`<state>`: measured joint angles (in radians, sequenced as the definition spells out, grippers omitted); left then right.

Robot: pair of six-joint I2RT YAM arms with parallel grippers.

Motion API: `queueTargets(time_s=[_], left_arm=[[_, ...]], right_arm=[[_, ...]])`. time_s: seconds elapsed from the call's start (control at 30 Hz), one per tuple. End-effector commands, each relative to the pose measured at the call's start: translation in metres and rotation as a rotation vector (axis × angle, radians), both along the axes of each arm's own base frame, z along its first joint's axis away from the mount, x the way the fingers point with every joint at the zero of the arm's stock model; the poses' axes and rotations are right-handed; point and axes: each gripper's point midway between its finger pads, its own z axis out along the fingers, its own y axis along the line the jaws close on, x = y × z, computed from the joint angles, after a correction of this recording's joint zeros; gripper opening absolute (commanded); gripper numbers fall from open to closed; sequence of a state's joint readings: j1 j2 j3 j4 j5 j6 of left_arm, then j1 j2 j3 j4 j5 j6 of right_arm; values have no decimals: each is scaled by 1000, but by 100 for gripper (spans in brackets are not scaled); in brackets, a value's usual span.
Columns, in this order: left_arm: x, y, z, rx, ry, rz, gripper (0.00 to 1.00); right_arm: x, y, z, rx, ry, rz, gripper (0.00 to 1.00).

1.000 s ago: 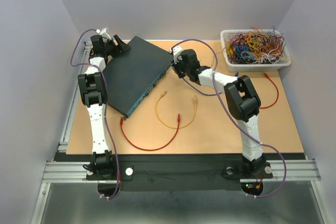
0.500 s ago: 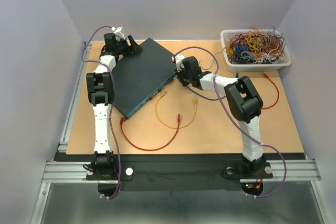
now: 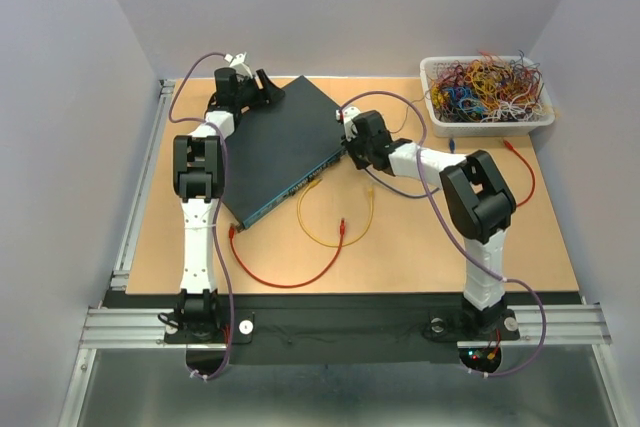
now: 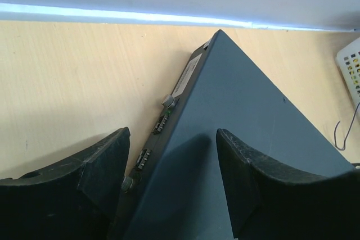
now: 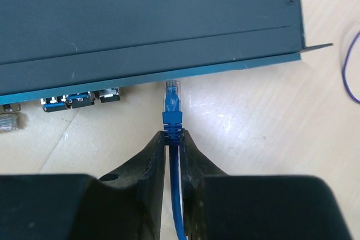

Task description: Insert the plug into the switch port

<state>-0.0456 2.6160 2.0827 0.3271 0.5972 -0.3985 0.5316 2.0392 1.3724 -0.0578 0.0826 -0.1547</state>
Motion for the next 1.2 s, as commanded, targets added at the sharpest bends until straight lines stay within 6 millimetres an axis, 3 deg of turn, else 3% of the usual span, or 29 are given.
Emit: queueTargets(time_s=[0.0,0.17,0.53,0.77,1.17], left_arm=[[-35,-55,-1,-88,124,-96,70],[-37,-55,-7,-72,103,-65,69],[-37,-60,-13,-59,95,-46,68],[-37,-59,-14,-56,98,-35,66],[-38,-59,-15,-56,100,-35,66]], right_arm=[[12,6,56,82,-137,-36,1],[10,6,67,94,-154,-41,0],[10,19,42,127,-88,-15,0],[3,31,54,183,-83,20,0],[-4,38,46,184,-63,22,0]])
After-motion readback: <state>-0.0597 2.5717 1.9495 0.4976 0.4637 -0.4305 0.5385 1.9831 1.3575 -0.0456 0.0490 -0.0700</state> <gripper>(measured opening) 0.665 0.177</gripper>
